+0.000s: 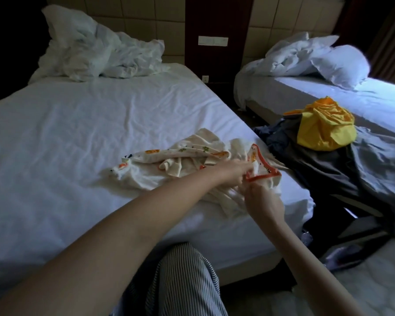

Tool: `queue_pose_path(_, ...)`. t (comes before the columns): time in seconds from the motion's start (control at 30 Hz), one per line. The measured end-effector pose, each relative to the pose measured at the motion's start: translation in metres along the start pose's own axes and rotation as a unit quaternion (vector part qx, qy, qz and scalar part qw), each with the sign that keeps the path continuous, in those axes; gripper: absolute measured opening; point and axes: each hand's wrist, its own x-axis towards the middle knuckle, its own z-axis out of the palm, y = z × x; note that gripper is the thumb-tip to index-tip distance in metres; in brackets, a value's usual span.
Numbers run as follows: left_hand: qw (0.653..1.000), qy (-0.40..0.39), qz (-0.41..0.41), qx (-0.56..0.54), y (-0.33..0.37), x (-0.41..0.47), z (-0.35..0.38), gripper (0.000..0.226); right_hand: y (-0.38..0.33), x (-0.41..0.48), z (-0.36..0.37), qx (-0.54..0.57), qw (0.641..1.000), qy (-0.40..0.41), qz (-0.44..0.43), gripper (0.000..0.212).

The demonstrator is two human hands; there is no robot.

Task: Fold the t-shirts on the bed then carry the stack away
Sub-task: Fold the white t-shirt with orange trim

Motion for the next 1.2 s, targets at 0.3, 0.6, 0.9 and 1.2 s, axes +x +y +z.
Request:
queue_pose_path(0.3,0.963,-0.094,-0.06,0.244,-0.013,0.024,-0.005,0.052,0.024,0.044,-0.003,-0.111,0.992,-0.048,0.033,0.053)
queue_pose_path(0.6,0.903,-0.087,-0.245,0.342,-0.023,0.01,-0.053,0.056,0.038,0.04,-0.016,-0.041,0.993,-0.048,0.1,0.049)
queue_pose_path(0.9,0.917,-0.018,-0.358,0.173,-0.064,-0.056,-0.134,0.08,-0.013,0.065,-0.056,-0.097,0.99,0.1,-0.034,0.055)
queue_pose_path(1.2,0.912,0.122,-0.363,0.149,-0.097,-0.147,-0.205,0.037,-0.105,0.097,-0.102,0.156,0.968,0.127,-0.151,0.029)
